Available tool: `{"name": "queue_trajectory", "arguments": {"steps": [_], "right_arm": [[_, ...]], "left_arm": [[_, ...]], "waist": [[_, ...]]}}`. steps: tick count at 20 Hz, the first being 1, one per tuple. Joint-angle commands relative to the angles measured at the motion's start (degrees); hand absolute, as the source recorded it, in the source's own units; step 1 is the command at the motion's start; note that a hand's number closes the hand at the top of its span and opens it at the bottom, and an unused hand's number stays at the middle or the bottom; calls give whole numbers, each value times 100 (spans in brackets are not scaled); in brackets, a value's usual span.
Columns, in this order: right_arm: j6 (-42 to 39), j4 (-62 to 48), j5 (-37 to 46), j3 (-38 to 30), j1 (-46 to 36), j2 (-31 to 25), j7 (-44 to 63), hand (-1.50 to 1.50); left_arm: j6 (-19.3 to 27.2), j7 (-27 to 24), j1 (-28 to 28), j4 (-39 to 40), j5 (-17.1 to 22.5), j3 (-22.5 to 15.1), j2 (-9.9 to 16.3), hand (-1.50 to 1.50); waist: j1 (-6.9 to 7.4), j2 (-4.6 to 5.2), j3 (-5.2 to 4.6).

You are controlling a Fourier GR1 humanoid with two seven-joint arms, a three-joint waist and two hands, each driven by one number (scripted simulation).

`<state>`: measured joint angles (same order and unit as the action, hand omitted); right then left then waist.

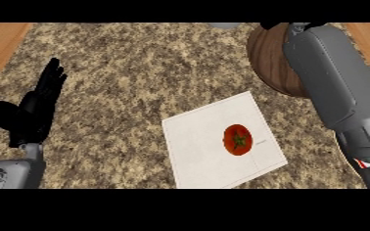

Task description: Pick the croissant from the placemat and place it in the bowl

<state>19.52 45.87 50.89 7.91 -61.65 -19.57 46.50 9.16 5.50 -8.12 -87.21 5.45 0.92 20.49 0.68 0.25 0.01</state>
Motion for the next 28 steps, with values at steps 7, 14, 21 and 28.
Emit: {"name": "queue_trajectory", "arguments": {"steps": [7,14,21,28], "right_arm": [[744,-1747,-534,-1025,-122,-554,-2019,150],[81,-2697,-774,-1340,344,-695,-1733,150],[-348,-3058,-1381,-1947,264,-1014,-3286,-150],[727,-1987,-2980,-3466,523,-827,-4473,-150]], "left_arm": [[-88,241,-513,181,-113,153,27,0],[-78,75,-79,-32,-197,-23,-176,0],[-230,319,-548,152,-77,245,9,0],[-182,64,37,-58,-155,175,-92,0]], "waist": [[85,51,3],[79,46,5],[132,81,12],[-36,-15,20]]}}
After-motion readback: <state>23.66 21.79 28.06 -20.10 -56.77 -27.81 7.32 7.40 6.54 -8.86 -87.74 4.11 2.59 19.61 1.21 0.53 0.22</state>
